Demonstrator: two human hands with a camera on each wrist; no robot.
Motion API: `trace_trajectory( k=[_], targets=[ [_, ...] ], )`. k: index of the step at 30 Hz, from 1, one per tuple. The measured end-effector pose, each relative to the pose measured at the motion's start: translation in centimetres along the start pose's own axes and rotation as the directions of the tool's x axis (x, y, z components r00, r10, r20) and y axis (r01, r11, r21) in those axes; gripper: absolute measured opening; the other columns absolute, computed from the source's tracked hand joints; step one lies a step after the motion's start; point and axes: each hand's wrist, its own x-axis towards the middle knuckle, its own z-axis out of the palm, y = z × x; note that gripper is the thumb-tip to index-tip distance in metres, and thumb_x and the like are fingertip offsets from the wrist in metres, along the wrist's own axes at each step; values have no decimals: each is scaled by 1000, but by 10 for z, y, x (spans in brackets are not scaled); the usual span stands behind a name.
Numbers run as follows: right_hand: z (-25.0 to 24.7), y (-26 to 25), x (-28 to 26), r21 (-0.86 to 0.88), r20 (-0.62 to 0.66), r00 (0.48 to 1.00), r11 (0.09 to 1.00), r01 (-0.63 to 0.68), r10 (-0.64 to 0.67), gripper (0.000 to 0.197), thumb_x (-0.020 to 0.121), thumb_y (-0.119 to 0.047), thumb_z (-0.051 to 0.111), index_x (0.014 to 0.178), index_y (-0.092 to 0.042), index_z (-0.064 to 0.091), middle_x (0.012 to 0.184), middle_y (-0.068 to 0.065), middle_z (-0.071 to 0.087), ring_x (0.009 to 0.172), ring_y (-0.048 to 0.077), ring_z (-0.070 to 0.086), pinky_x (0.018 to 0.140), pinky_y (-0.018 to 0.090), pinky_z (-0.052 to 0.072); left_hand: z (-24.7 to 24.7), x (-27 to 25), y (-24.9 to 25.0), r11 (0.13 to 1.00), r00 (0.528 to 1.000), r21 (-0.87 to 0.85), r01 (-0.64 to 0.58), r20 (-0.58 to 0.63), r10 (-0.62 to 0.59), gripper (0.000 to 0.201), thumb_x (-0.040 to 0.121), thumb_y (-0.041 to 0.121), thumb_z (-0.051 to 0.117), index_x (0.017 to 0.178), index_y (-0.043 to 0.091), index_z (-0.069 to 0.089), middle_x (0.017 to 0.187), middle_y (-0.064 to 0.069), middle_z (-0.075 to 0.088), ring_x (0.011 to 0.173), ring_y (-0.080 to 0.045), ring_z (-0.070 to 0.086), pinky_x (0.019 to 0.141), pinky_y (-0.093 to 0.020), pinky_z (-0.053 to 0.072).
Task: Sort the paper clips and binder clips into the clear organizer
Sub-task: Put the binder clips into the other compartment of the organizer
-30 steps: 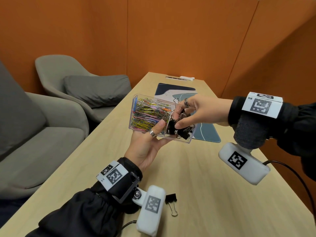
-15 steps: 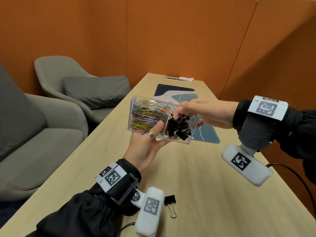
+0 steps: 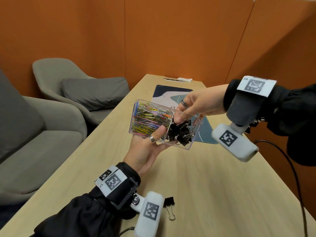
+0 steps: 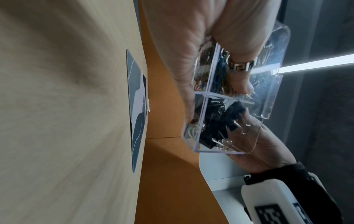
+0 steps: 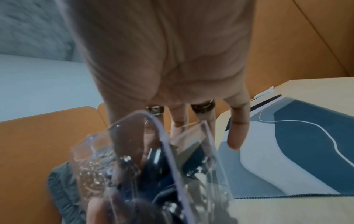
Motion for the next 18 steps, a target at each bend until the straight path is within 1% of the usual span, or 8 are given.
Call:
trace_trajectory(
  k=[3,5,7,10,12,15,16,18],
  targets=[
    [-1,-1,5,-63,-9,1000,998,2,-3,15,63,-33,70,72,-22,69,78,-6,70,85,13,61,94,41,46,-1,0,-1,1000,1000,4,-8,-5,8,34,76,4,59,108,13,59,103,-7,69,91,-23,66,78,-52,54],
    [-2,0,7,-86,-9,1000,996,17,-17,20,60,-36,71,73,-21,70,76,-9,70,83,10,60,95,41,46,-1,1,-1,1000,1000,8,-9,-10,9,33,75,4,59,107,14,59,103,-7,69,91,-23,66,80,-55,52],
    [-2,1,8,-99,-7,1000,995,29,-29,20,58,-38,72,71,-23,71,74,-11,70,80,8,60,91,39,47,0,1,-2,1000,1000,11,-4,-10,4,35,75,4,59,109,13,59,104,-7,69,93,-24,65,81,-56,52],
    [-1,4,11,-127,3,998,990,60,-60,12,58,-39,72,65,-30,73,74,-12,70,76,6,60,80,33,49,0,1,-2,1000,1000,12,2,-5,-2,37,75,3,59,110,13,58,106,-8,69,96,-26,64,81,-56,52],
    [1,6,12,-122,-3,996,988,90,-91,10,59,-37,73,65,-29,74,79,-5,72,79,10,64,83,34,52,0,0,-2,1000,1000,22,5,0,-5,36,75,2,61,109,14,59,106,-7,69,96,-27,65,81,-56,52],
    [2,7,13,-128,-8,992,984,122,-124,5,64,-33,72,66,-28,72,83,0,72,83,14,66,81,28,54,0,1,-2,1000,1000,19,4,14,-4,47,70,1,76,111,13,59,108,-9,68,97,-27,65,81,-56,52],
    [2,7,13,-132,-11,991,983,127,-130,6,64,-34,72,66,-29,72,84,0,71,83,13,65,80,27,53,0,1,-3,1000,1000,20,5,12,-5,46,70,1,76,112,12,59,108,-9,68,97,-27,65,81,-56,52],
    [1,7,13,-138,-14,990,981,135,-138,4,66,-33,73,67,-30,71,84,-2,70,79,8,64,74,19,52,0,1,-3,1000,1000,22,1,-4,-1,37,75,1,65,110,13,59,107,-8,69,97,-27,65,82,-56,51]
  ],
)
